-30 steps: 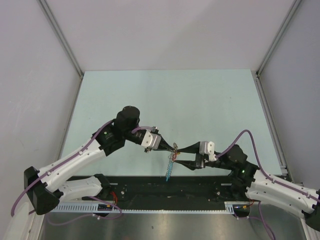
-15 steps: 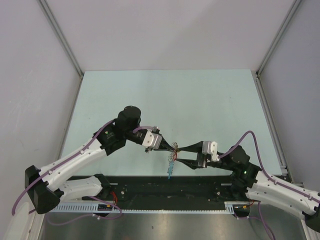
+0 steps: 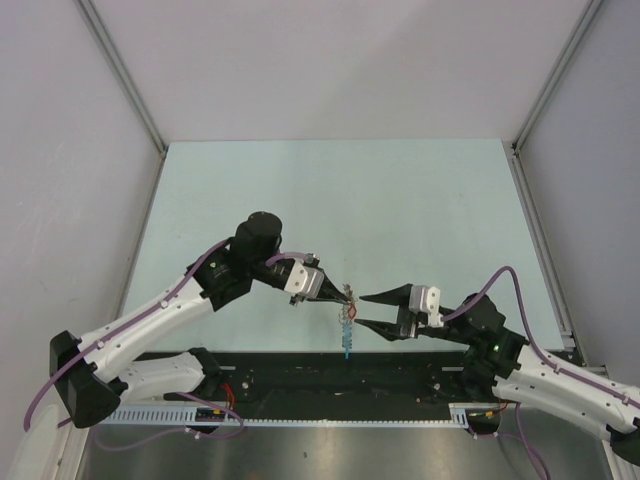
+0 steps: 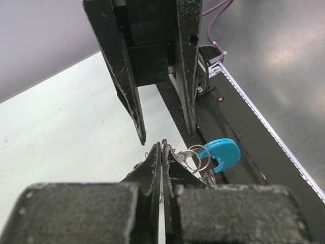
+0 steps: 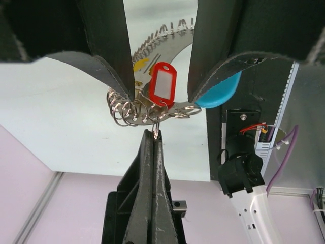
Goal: Remove the keys from the keyring
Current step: Remove the key from the keyring.
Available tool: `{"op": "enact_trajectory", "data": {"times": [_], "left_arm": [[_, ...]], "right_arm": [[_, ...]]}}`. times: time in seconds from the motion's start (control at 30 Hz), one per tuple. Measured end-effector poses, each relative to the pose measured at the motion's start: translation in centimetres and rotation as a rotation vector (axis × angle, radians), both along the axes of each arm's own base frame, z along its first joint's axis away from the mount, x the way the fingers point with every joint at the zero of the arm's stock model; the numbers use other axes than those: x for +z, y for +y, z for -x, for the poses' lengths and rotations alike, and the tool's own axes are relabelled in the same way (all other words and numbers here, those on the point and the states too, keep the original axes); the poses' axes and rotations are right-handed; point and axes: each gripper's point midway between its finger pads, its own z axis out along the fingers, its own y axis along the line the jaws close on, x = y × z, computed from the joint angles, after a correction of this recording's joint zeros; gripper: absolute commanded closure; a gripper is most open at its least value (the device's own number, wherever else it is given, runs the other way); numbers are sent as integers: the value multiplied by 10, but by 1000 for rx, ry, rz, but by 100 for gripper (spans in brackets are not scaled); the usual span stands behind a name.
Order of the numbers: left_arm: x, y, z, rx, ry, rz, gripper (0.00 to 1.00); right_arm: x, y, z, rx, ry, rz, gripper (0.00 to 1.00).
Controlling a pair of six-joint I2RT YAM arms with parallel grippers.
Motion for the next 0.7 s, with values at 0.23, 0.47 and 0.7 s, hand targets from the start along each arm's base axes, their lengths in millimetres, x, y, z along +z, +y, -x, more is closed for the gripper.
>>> {"op": "enact_trajectory", "data": {"times": [0.23,0.47,0.7], "left_arm": [[0,0,0,-1,-4,0,100],[0,0,0,-1,-3,-1,100],[0,0,0,-1,-3,-1,100]], "right_arm": [[-1,3,6,36,-30,13,50],[-10,7,3,36,-48,49,50],[-12,9,1,33,-68,61,50]]}}
